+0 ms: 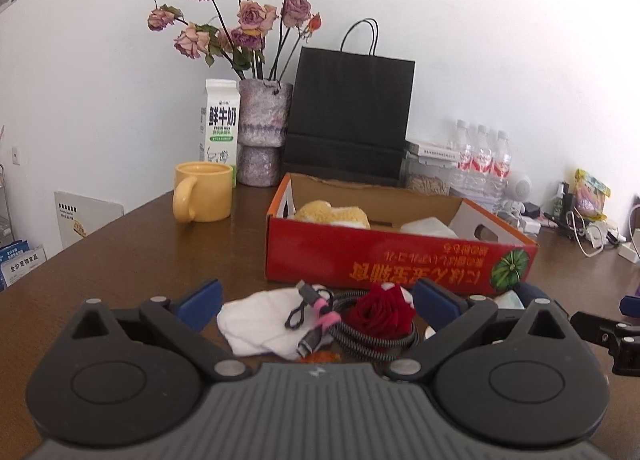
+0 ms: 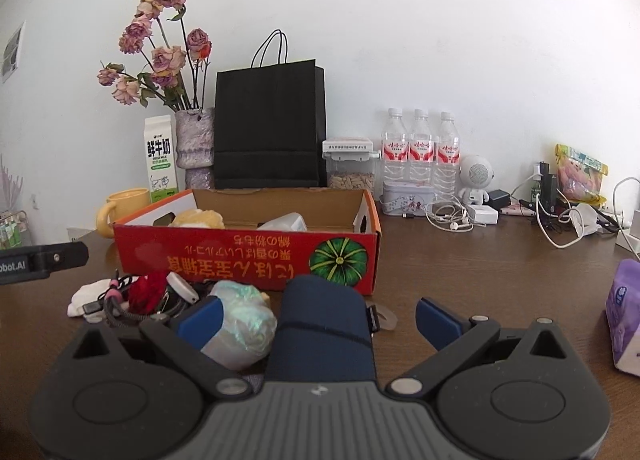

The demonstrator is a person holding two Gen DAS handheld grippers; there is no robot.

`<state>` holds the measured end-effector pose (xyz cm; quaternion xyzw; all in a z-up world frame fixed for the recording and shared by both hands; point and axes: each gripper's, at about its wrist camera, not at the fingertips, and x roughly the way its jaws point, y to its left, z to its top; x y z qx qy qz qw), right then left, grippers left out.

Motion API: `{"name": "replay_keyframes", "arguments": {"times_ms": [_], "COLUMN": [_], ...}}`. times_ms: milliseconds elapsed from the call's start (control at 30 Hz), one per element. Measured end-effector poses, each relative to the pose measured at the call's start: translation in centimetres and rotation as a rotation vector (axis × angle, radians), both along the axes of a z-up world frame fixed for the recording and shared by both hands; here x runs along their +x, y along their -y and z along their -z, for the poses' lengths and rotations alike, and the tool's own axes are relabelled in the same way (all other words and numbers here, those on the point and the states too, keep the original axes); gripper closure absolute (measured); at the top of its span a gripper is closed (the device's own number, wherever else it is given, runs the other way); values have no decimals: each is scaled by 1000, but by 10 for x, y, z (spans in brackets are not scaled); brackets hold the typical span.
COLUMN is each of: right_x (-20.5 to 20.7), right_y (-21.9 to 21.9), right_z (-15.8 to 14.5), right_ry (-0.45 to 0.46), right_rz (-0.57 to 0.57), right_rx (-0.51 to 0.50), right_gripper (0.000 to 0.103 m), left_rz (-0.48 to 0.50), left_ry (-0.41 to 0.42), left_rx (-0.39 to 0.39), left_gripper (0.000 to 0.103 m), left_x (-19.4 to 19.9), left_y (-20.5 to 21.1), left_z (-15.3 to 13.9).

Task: Organize objects
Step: 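Grasp the navy blue case with right tool while left tool approaches a small white cap, then lift the navy case with right tool while left tool grasps the small white cap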

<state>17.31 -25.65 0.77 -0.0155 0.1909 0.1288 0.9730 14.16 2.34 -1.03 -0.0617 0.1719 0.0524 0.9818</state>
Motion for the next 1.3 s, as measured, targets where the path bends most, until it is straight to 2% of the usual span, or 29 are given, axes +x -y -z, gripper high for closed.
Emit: {"name": "replay_keyframes", "arguments": {"times_ms": [133, 300, 500, 600, 633, 733, 833, 933, 1033, 1200, 1300], "right_x": [-4, 15, 60, 74, 73, 63, 45, 20, -5, -33, -42], "right_y": [6, 13, 11, 13, 14, 12, 12, 11, 8, -4, -11], "right_z": [6, -2, 12, 24, 24, 22, 15, 4, -2, 2, 8], "right_ry": [-58, -104, -261, -349, -339, -304, -233, -136, -84, -95, -125], "right_rz": [1, 1, 42, 27, 21, 21, 3, -5, -17, -61, -93], "right_rx": [-9, 53, 130, 216, 229, 228, 211, 163, 99, 1, -23], "right_gripper": [0, 0, 4, 26, 33, 39, 40, 40, 40, 40, 40], "left_rz": [-3, -6, -19, -25, -30, -42, -54, -51, -38, 5, 34], "left_ry": [-82, -109, -135, -146, -149, -153, -154, -158, -170, -194, -206], "left_rx": [60, 47, 36, 26, 25, 17, 7, 1, 0, 6, 10], "left_gripper": [0, 0, 0, 0, 0, 0, 0, 0, 0, 0, 0], "left_x": [-10, -21, -27, -29, -29, -31, -34, -35, -35, -31, -28], "left_y": [-2, -13, -23, -28, -30, -35, -39, -40, -36, -22, -12], "left_z": [2, 2, 3, 3, 4, 5, 6, 7, 9, 15, 17]}}
